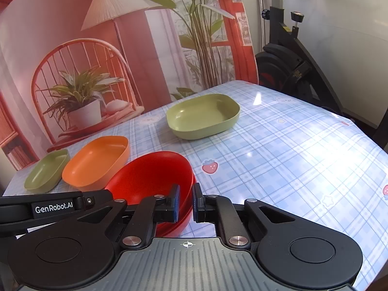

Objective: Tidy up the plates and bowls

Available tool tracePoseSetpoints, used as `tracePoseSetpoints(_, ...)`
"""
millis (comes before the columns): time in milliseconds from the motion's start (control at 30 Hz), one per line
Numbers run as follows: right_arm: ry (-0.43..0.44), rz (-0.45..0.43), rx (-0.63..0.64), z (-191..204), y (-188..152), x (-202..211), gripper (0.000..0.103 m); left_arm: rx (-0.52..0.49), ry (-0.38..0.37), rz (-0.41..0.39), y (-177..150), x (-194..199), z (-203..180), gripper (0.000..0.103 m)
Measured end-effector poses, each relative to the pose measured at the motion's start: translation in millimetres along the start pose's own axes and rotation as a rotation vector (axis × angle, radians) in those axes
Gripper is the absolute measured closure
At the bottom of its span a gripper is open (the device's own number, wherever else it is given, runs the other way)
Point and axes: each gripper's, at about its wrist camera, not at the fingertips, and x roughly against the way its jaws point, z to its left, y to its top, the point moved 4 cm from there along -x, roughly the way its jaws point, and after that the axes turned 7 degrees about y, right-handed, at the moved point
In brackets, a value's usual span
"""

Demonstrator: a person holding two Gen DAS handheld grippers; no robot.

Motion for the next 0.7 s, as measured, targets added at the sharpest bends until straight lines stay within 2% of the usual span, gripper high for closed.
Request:
tracePoseSetpoints(367,-0.017,-0.029,-0.016,-4,4,8,0.09,0.036,-0.002,-0.018,7,9,6,0.088)
tracePoseSetpoints(700,-0.002,-0.106,0.032,13,39,28,0.09,0.005,0.04,-0.158,63,55,63,0.087)
